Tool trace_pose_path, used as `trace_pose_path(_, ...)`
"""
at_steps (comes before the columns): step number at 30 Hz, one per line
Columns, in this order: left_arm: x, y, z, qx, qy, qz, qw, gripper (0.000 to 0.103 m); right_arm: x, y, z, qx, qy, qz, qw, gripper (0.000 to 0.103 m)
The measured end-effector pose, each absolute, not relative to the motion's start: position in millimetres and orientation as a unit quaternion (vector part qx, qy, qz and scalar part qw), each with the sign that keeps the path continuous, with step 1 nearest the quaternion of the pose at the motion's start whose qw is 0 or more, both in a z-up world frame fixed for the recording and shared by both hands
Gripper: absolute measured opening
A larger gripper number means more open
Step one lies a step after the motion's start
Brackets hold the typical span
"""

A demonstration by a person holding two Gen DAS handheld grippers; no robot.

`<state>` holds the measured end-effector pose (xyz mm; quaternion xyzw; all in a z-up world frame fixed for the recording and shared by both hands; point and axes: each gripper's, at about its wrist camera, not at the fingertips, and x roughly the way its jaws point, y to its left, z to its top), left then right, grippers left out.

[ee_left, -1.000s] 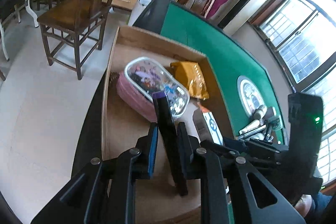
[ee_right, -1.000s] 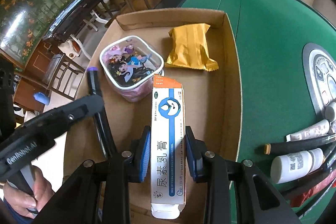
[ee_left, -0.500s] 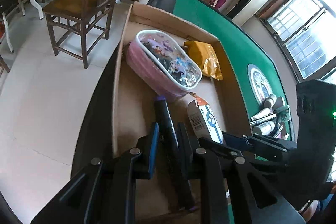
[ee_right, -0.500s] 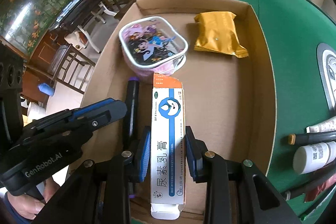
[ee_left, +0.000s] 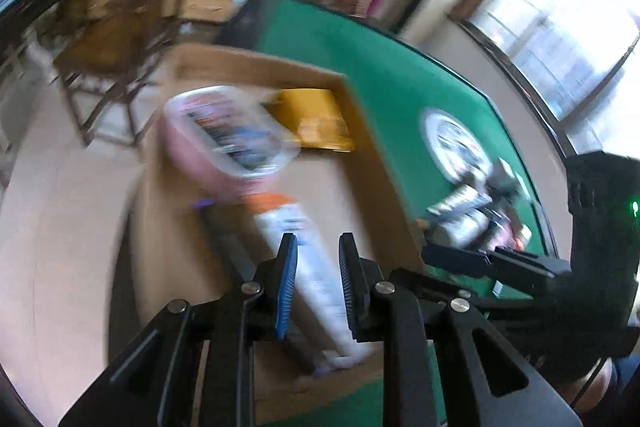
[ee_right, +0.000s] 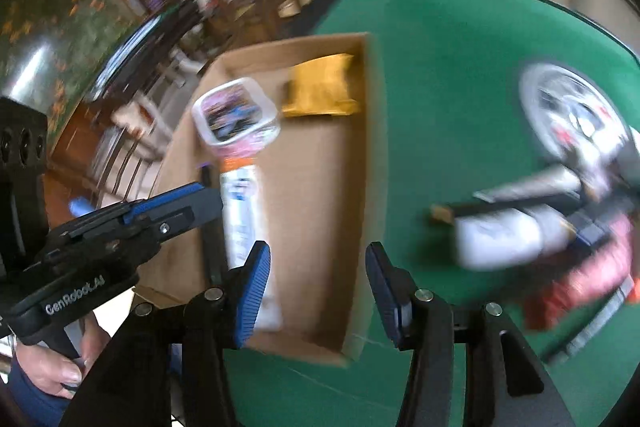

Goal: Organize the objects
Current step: 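Lower the marker and cream box into the tray and open both tools, then grasp a black marker with the left tool while the right tool grasps a green-capped black marker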

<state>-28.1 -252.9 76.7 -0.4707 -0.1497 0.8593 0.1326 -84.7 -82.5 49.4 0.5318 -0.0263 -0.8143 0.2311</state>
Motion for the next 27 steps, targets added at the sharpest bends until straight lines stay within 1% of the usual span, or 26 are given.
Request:
trace_pose_path(5,-26.7,-163.0,80.5,-0.473,-0.048,0.848,0.234,0.022,-71.9,19.3,57.0,0.528,-0.099,-0.828,0.160,0.055)
trace_pose_path(7,-22.0,-120.2,74.4,-0.480,-0.003,0.834,0.272,0.022,-67.0,51.2,57.1,0.529,-0.115,-0.829,0.139,0.056)
trace_pose_path(9,-18.3,-90.8,68.0,-0.484,0.027,0.825,0.291,0.022,-61.3,83.6,56.8,0.529,-0.131,-0.830,0.121,0.056)
trace_pose_path(13,-23.5,-49.8,53.8,-0.499,0.058,0.813,0.295,0.022,-46.1,138.3,53.6,0.533,-0.152,-0.827,0.100,0.056)
trace_pose_path(17,-30.9,-31.2,42.9,-0.512,0.083,0.804,0.291,0.022,-36.6,171.7,49.4,0.541,-0.153,-0.821,0.095,0.057)
trace_pose_path(20,-39.2,-16.4,39.9,-0.505,0.112,0.810,0.276,0.022,-34.0,188.5,48.7,0.544,-0.154,-0.820,0.093,0.057)
trace_pose_path(27,-57.8,13.7,27.4,-0.510,0.125,0.816,0.244,0.021,-44.4,198.2,31.8,0.566,-0.167,-0.802,0.092,0.057)
